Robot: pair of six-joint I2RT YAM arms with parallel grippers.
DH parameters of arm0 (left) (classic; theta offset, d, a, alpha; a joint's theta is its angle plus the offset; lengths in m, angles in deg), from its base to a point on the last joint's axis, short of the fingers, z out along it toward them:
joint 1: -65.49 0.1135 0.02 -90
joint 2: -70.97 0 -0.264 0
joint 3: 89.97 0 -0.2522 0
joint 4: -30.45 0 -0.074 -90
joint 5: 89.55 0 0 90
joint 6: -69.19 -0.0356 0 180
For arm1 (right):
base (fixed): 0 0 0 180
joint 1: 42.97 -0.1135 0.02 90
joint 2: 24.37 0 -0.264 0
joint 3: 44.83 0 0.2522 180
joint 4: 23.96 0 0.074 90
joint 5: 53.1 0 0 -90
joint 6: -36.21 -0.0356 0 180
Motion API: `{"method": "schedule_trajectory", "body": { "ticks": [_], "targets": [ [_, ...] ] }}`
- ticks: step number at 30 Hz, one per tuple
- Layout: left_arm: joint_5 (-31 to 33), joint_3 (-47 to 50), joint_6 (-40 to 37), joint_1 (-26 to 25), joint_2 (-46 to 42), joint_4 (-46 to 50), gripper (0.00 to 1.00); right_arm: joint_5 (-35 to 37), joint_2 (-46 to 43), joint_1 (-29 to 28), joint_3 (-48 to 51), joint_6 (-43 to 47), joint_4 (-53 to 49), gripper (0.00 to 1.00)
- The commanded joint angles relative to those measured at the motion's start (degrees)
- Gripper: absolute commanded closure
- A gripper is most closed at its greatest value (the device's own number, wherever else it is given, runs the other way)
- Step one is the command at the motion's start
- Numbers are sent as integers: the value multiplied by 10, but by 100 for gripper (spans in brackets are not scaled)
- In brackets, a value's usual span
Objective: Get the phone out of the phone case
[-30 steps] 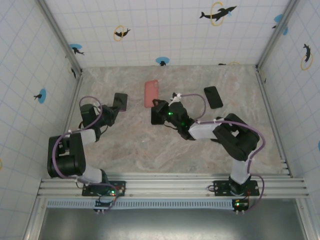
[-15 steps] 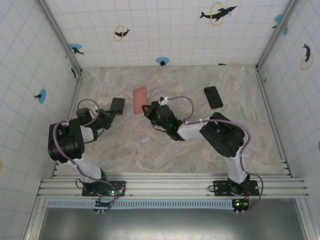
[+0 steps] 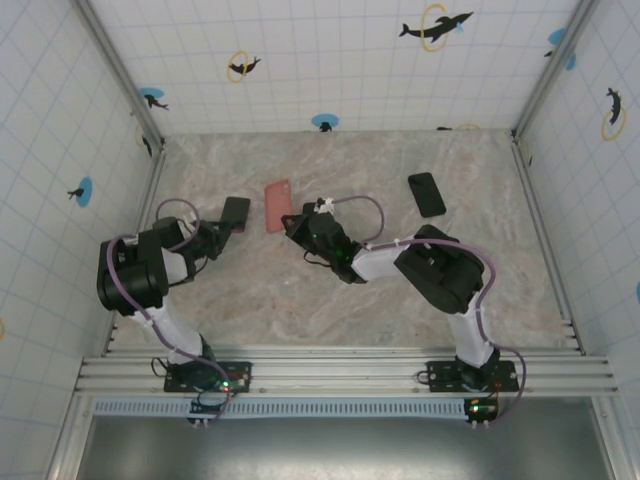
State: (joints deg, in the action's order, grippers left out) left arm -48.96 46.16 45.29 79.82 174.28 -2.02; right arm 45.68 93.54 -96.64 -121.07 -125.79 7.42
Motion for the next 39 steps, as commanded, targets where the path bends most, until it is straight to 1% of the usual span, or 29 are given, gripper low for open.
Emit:
{"method": "schedule_trajectory", "body": {
  "ticks": [1,2,5,13,16,18,21,26,34,39],
  "targets": [
    [1,-19,-31,6,8,27,71,5,22,-6,-30,-5,-15,100],
    [7,-23,-44,5,7,50,66,5,24,-6,-32,-5,-16,100],
    [26,-39,-84,5,5,119,59,-2,30,-6,-38,-3,-24,100],
    [52,-58,-125,9,9,200,47,5,44,-12,-67,3,-78,100],
    [74,-72,-156,8,6,257,41,12,51,-16,-74,3,-88,100],
    [83,-76,-168,10,3,278,38,15,57,-17,-80,3,-94,100],
    [100,-87,-188,12,0,318,36,23,67,-21,-93,3,-108,100],
    [104,-88,-195,12,-4,345,33,47,85,-27,-122,-4,-147,100],
    [114,-105,-226,13,-10,402,30,66,112,-30,-143,-13,-140,100],
    [122,-109,-236,14,-14,420,29,69,129,-32,-160,-19,-143,100]
  ]
}}
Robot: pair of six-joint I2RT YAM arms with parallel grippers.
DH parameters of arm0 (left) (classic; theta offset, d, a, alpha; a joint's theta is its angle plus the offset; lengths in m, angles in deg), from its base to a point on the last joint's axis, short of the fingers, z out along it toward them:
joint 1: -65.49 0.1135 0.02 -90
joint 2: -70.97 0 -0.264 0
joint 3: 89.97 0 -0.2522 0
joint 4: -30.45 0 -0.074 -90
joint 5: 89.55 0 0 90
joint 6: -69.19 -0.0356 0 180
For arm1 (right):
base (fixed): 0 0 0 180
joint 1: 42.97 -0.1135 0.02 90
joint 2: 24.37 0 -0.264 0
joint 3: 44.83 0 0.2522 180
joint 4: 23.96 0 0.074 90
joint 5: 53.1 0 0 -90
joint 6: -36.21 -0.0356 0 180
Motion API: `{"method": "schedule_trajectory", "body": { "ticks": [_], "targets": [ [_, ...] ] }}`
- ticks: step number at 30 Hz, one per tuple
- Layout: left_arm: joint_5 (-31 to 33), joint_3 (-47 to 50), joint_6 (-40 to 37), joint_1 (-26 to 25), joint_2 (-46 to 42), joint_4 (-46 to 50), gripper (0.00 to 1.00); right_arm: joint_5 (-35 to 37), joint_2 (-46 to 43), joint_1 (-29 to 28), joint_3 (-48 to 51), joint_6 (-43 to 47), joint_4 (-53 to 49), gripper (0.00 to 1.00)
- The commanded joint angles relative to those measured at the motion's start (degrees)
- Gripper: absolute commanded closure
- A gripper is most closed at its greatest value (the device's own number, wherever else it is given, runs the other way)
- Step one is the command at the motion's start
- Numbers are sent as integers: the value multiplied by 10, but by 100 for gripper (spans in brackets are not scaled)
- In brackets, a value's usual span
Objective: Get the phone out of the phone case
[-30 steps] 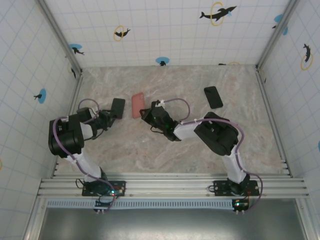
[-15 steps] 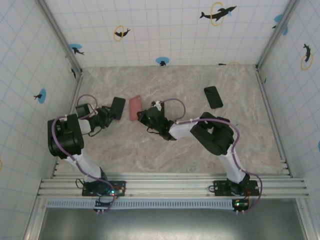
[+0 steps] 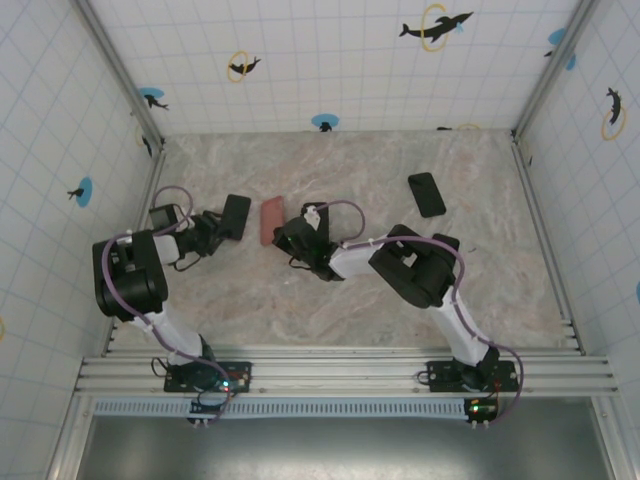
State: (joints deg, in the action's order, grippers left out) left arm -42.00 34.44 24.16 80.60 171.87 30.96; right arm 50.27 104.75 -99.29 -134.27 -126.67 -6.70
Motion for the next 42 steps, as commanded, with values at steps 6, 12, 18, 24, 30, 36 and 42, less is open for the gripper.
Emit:
{"method": "schedule_trajectory", "body": {
  "ticks": [6,12,18,24,30,36,42],
  "targets": [
    [49,5,-30,9,13,97,28,22,42,-6,-51,-12,-11,100],
    [35,8,-35,17,24,102,27,21,59,-7,-67,-18,-13,100],
    [50,3,-56,22,17,126,26,26,71,-9,-78,-27,-15,100],
    [56,0,-63,23,5,139,22,24,88,-12,-101,-43,-25,100],
    [57,-3,-68,23,-5,150,21,22,97,-13,-116,-36,-31,86],
    [53,-3,-69,22,-17,151,21,31,100,-13,-129,-18,-48,76],
    [50,-11,-73,22,-28,160,21,27,104,-12,-157,23,-79,67]
  ]
}}
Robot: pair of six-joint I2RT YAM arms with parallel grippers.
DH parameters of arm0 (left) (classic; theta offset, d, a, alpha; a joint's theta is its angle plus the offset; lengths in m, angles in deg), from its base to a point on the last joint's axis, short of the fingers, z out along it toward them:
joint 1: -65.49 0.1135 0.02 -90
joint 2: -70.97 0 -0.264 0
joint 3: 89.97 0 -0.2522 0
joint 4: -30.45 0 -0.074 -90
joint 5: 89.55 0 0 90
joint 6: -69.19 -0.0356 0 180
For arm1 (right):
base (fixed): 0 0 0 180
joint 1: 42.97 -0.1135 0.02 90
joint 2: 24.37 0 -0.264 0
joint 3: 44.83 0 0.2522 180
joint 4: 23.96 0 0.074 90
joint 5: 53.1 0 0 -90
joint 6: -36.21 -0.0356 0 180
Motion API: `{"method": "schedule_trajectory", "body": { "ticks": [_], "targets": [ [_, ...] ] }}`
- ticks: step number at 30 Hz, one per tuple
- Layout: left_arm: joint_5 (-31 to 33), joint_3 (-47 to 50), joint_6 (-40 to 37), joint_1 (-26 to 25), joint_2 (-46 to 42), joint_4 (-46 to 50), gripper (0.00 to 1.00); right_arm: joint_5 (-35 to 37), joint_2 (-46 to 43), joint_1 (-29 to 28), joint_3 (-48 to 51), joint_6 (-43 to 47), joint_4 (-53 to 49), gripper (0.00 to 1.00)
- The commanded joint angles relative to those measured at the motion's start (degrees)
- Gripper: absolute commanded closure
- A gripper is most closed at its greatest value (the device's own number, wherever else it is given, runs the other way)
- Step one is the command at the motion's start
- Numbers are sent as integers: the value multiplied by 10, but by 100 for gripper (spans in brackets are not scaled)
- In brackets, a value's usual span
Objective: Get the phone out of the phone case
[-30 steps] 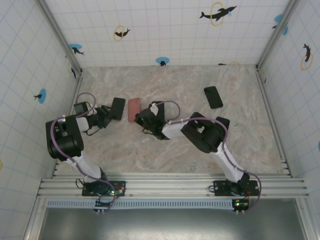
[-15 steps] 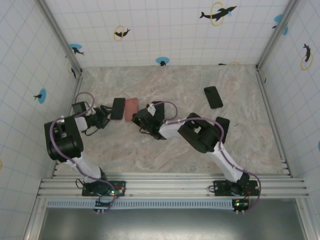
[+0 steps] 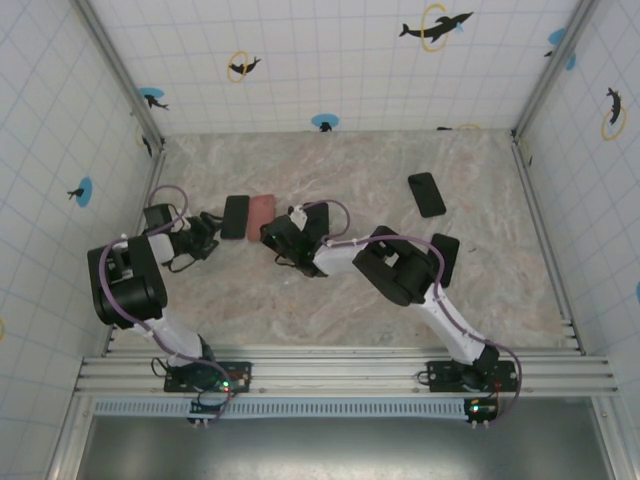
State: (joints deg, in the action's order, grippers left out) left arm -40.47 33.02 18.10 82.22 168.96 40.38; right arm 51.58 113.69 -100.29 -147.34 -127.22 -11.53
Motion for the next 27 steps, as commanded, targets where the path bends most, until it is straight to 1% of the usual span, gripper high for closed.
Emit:
{"method": "schedule_trajectory", "body": {
  "ticks": [1,4,8,11,12,14,16,19,22,24,27],
  "targets": [
    [34,3,-11,6,-1,66,21,15,13,-2,-31,38,-40,65],
    [35,1,-10,6,-12,66,21,25,4,-3,-49,77,-79,58],
    [33,-3,-10,6,-28,71,20,37,-11,-7,-64,133,-132,43],
    [27,-3,-9,6,-45,72,20,51,-32,-8,-62,178,-164,34],
    [27,-2,-9,6,-50,73,20,56,-39,-8,-60,194,-170,29],
    [22,-1,-7,5,-63,73,20,58,-57,-8,-60,231,-181,26],
    [17,1,-5,6,-72,74,20,61,-65,-7,-51,264,-190,25],
    [10,6,-2,5,-88,74,20,70,-121,-1,-6,309,-188,23],
    [2,17,1,-1,-107,67,18,79,-161,12,30,355,-213,18],
    [-12,28,16,-5,-120,52,17,105,-190,17,54,385,-248,14],
    [-22,48,38,-20,-138,23,14,128,-215,31,83,395,-290,5]
  ]
}}
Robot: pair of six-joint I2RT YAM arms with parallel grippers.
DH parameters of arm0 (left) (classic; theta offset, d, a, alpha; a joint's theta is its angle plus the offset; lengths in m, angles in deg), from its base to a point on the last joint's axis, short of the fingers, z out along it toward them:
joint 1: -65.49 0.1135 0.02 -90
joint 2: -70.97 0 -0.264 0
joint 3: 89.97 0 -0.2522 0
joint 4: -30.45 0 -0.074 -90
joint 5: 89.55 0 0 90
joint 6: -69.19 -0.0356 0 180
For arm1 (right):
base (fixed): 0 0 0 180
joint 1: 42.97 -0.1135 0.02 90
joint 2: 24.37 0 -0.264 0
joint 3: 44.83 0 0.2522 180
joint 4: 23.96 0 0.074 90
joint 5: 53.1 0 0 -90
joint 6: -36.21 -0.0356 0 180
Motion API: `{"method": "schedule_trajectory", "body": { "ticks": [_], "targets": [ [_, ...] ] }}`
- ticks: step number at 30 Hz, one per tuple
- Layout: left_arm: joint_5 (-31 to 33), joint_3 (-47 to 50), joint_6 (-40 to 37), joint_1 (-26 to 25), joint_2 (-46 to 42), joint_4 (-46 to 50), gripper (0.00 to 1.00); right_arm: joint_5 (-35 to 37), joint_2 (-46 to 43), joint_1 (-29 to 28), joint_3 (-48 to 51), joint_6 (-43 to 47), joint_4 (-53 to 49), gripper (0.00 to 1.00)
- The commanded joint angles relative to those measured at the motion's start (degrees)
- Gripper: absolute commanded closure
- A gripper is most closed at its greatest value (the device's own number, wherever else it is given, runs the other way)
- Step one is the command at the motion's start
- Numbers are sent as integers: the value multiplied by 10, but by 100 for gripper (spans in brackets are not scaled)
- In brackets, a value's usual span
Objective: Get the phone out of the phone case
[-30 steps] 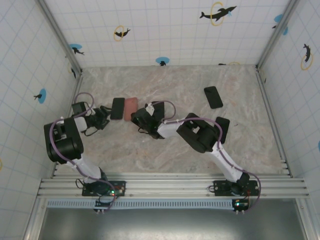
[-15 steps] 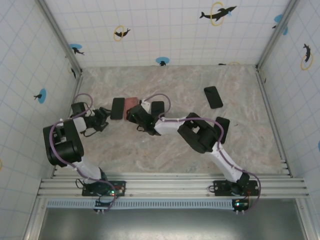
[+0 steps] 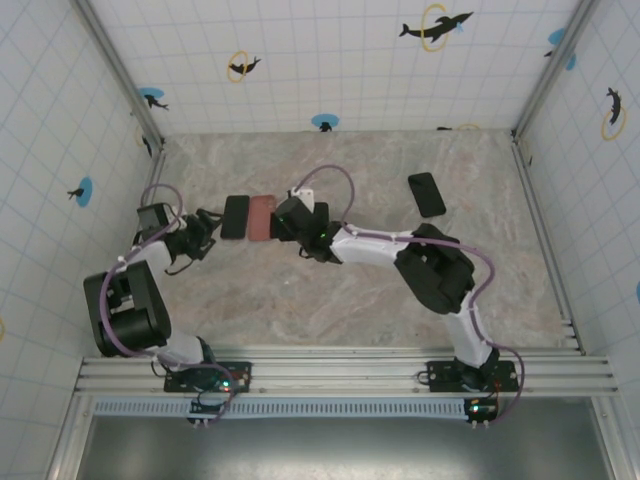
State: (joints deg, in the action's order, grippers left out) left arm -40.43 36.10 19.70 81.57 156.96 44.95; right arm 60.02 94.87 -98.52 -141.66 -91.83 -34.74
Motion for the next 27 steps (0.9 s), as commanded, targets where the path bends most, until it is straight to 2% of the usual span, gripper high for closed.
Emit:
{"method": "schedule_trajectory", "body": {
  "ticks": [1,6,12,19,27],
  "targets": [
    [-21,21,26,-22,-23,-27,12,45,-32,19,38,37,-67,2],
    [-29,43,63,-59,-30,-71,10,43,-31,39,64,7,-93,0],
    [-26,43,76,-87,-27,-85,9,34,17,44,24,-5,-108,0],
    [-31,52,88,-89,-22,-106,10,19,77,41,-41,-7,-124,1],
    [-34,59,85,-89,-15,-111,10,55,153,41,-138,-18,-197,5]
  ]
}}
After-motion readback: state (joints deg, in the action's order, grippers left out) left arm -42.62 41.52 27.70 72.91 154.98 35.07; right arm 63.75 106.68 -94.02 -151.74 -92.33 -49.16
